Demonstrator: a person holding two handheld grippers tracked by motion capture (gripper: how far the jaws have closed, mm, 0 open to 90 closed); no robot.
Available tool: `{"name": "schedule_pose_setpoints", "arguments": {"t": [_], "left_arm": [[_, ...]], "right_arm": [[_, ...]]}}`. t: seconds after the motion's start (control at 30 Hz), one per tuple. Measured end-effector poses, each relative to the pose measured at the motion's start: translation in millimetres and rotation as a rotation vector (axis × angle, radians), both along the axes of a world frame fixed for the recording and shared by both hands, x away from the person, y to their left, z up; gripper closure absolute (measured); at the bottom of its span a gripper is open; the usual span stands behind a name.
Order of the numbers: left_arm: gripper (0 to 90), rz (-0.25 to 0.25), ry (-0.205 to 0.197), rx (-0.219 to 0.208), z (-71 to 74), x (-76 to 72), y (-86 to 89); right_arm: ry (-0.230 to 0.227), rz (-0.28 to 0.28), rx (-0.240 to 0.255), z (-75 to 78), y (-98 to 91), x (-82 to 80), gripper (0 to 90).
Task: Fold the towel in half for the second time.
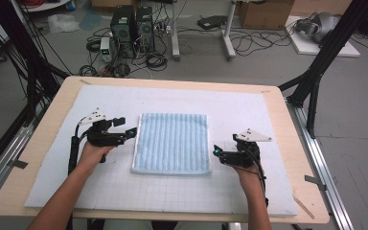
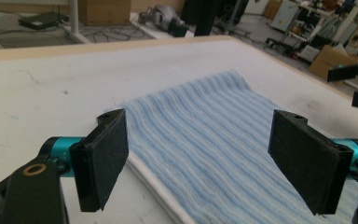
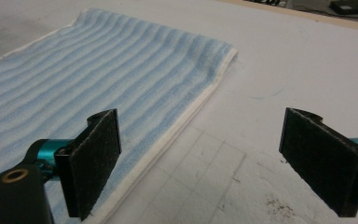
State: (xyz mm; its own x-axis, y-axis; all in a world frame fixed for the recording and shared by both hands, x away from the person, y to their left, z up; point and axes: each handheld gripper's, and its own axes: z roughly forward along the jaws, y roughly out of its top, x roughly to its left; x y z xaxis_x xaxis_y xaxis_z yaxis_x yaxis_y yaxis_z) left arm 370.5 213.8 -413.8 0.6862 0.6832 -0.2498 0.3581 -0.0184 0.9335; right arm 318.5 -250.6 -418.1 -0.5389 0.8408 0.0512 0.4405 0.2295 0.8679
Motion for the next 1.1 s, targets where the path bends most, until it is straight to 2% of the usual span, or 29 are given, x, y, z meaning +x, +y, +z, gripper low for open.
{"name": "schedule_pose_setpoints", "arguments": {"t": [0.17, 0.3, 0.43, 0.47, 0.57, 0.67, 0.73, 0.87, 0.93, 1.1], "left_arm": [[20.5, 0.012, 0.021, 0.027, 6.1, 10.0, -3.1], [20.3, 0.019, 0.019, 0.042, 11.3, 19.8, -8.0], [25.3, 0.032, 0.021, 0.063, 6.9, 30.0, -11.2], [25.3, 0.033, 0.042, 0.077, 4.3, 33.5, -12.3], [25.0, 0.052, 0.061, 0.128, 0.4, 43.6, -17.8], [26.5, 0.095, 0.092, 0.182, -2.2, 55.3, -24.9], [29.0, 0.101, 0.114, 0.226, -5.1, 64.0, -29.1], [30.1, 0.127, 0.159, 0.273, -11.8, 84.1, -37.1], [29.3, 0.162, 0.176, 0.303, -14.5, 92.0, -41.8], [32.8, 0.12, 0.209, 0.332, -23.9, 101.5, -49.7]], "right_arm": [[-0.001, -0.016, 0.017, 1.5, -3.3, 0.7, 12.0], [-0.002, -0.008, 0.013, 1.9, -1.4, 0.5, 12.0], [0.02, 0.008, 0.02, 0.4, 4.2, 0.9, 12.0], [0.015, 0.016, 0.019, 0.1, 5.5, 1.5, 12.0], [0.013, 0.027, 0.017, 0.4, 9.4, 2.0, 12.0], [0.021, 0.034, 0.016, -0.7, 12.5, 3.1, 12.0], [0.039, 0.032, 0.02, -2.3, 14.2, 4.7, 12.0], [0.045, 0.047, 0.014, -3.6, 17.5, 5.8, 12.0], [0.049, 0.05, 0.013, -3.6, 18.7, 5.5, 12.0], [0.062, 0.047, 0.012, -5.0, 18.7, 6.8, 12.0]]}}
